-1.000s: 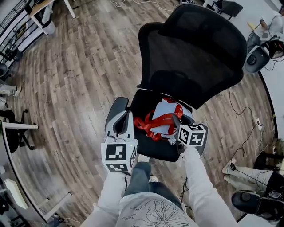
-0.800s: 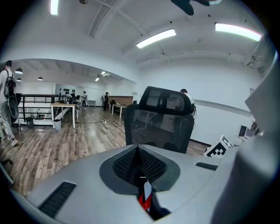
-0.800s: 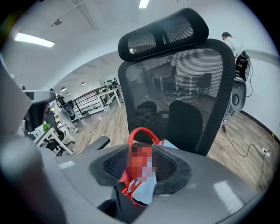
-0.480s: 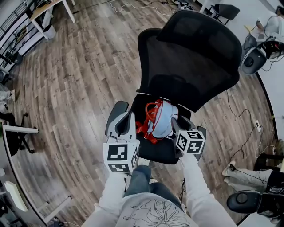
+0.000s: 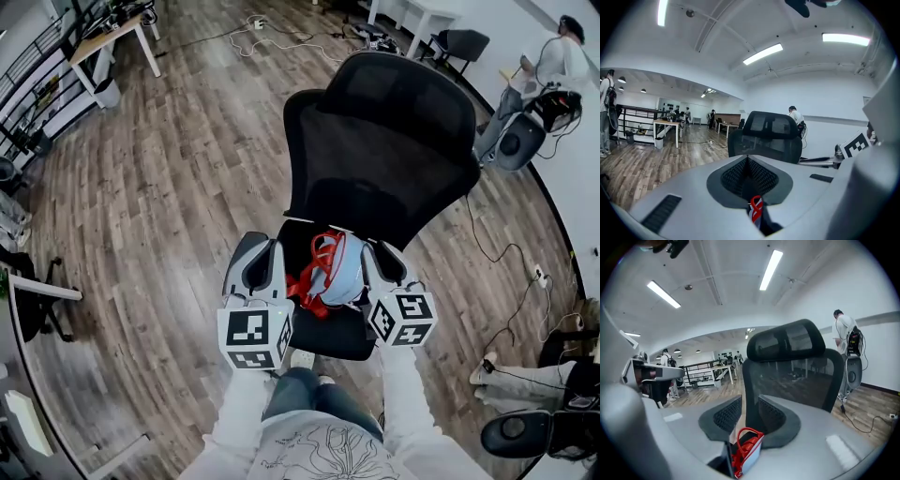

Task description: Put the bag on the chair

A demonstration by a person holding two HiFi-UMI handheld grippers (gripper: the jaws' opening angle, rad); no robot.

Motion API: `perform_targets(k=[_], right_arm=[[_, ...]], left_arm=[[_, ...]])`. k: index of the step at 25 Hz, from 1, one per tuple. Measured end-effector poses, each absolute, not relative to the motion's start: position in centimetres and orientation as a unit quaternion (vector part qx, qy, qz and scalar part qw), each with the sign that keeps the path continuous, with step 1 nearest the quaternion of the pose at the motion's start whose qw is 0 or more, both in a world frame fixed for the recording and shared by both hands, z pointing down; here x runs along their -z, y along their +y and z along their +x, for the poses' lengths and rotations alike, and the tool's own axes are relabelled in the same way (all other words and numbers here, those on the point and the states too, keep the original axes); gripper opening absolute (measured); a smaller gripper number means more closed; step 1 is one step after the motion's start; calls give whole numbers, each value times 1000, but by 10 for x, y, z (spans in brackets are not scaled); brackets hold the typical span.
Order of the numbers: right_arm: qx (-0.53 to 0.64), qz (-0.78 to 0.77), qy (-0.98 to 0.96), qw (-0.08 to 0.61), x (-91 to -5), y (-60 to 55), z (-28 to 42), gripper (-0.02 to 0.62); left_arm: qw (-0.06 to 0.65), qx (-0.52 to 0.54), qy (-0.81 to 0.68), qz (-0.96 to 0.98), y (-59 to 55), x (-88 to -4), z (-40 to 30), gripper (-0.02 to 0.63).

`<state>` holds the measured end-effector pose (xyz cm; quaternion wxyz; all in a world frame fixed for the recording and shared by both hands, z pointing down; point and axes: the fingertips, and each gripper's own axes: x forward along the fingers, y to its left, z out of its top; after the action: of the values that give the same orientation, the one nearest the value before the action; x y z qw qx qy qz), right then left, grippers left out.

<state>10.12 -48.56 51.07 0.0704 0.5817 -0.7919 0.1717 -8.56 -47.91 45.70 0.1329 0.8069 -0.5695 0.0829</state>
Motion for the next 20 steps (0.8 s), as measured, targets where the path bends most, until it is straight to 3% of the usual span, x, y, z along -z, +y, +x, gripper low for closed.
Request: perform_targets(k=[12, 20], right_arm=[[-39, 609, -792, -3, -372, -442, 119, 49], [-1, 625, -779, -41, -322, -403, 141, 49]], left_arm=[[62, -14, -593, 803, -429, -352, -62, 5], [36, 12, -606, 794, -388, -314, -53, 6]])
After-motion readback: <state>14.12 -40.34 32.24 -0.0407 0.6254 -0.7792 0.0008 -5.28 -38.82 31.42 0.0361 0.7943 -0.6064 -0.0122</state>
